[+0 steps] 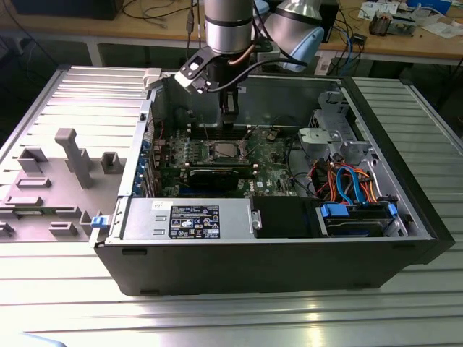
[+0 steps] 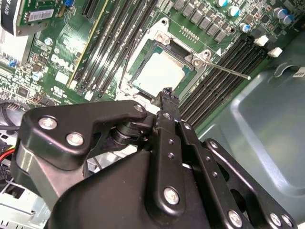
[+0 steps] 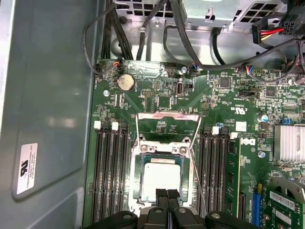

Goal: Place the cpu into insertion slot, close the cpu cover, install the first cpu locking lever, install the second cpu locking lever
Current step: 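Close the cpu cover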

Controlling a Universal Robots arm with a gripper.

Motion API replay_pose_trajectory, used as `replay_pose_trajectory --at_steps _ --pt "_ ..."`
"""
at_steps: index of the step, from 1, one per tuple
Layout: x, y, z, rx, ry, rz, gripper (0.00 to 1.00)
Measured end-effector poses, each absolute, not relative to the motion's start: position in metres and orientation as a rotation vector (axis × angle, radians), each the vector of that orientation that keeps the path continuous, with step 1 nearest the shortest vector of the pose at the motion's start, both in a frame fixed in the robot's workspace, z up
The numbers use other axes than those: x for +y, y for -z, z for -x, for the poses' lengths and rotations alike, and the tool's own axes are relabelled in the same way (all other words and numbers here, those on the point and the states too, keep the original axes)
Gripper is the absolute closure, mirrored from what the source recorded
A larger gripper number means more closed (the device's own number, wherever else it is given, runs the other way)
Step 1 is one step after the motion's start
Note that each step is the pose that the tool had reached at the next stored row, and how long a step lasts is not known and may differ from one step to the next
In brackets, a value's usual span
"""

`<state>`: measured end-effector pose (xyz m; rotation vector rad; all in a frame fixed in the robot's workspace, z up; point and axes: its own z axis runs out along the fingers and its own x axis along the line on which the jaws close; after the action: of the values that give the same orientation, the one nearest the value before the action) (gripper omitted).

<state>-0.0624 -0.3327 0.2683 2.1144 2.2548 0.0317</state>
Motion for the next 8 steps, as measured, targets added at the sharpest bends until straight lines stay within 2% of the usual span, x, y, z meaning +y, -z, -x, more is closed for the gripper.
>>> replay_pose_trajectory --at_steps 8 --pt "-0.3327 -0.2693 0.0625 2.255 -0.031 -2.114 0.89"
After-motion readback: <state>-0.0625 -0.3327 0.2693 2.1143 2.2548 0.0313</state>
